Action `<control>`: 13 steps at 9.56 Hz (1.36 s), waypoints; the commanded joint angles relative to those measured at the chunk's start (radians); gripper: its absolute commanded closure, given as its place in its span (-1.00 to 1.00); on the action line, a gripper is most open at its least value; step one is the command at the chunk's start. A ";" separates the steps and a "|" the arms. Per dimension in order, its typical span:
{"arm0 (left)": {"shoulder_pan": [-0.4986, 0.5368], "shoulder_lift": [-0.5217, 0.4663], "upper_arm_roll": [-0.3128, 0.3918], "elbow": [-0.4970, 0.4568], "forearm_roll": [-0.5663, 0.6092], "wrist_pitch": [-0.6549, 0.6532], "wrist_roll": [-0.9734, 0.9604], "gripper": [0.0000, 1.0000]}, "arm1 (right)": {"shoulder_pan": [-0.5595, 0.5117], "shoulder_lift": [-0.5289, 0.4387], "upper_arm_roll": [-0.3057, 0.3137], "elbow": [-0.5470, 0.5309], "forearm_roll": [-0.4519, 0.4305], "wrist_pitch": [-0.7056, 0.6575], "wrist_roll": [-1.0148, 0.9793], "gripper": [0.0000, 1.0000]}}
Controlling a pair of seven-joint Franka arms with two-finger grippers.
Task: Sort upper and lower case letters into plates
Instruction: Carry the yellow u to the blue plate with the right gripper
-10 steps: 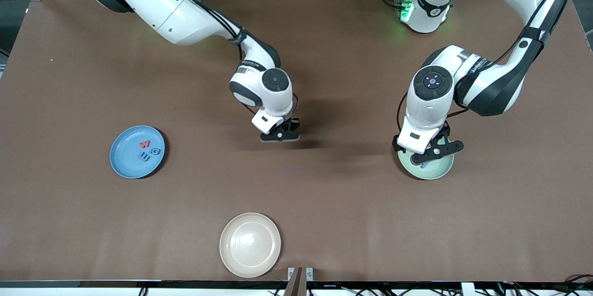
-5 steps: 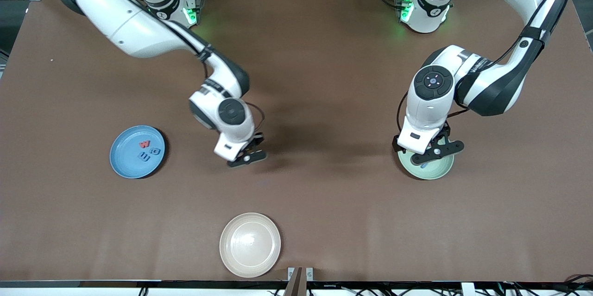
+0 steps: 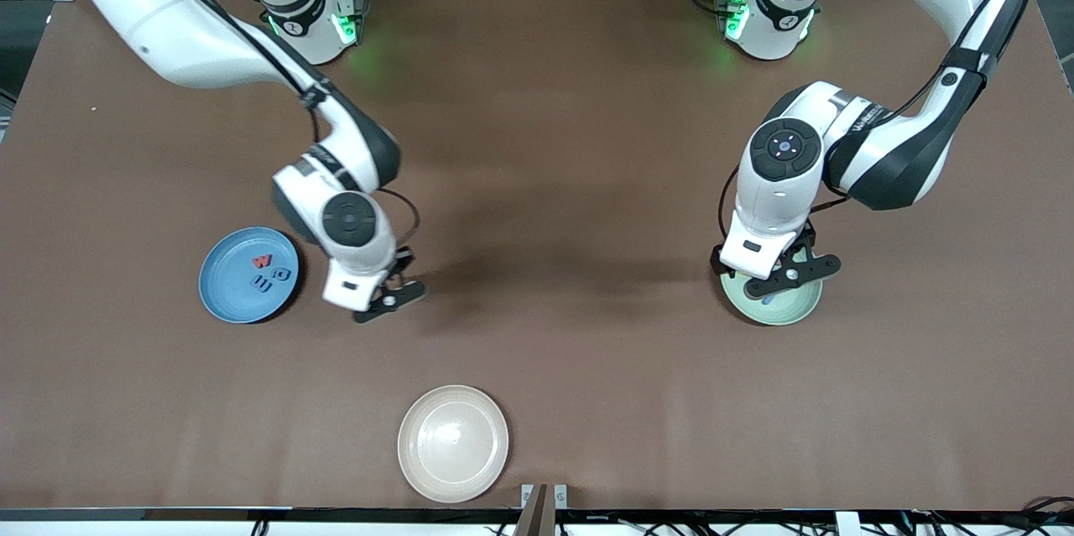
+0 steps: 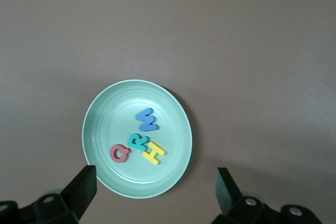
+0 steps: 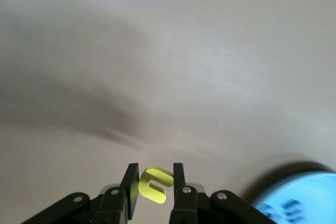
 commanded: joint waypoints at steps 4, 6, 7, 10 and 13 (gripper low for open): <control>-0.002 0.000 -0.015 0.036 -0.054 -0.021 -0.004 -1.00 | -0.356 -0.066 0.119 -0.115 0.009 0.009 -0.403 1.00; -0.003 0.001 -0.015 0.042 -0.054 -0.020 -0.004 -1.00 | -0.422 -0.069 0.117 -0.137 0.001 0.008 -0.475 1.00; -0.003 0.001 -0.015 0.042 -0.054 -0.021 -0.002 -1.00 | -0.455 -0.066 0.116 -0.141 -0.030 0.009 -0.523 0.98; -0.005 0.004 -0.015 0.062 -0.054 -0.021 0.004 -1.00 | -0.509 -0.063 0.110 -0.135 -0.058 0.011 -0.612 0.82; -0.006 0.007 -0.015 0.073 -0.054 -0.021 0.004 -1.00 | -0.508 -0.058 0.100 -0.128 -0.121 0.014 -0.625 -0.41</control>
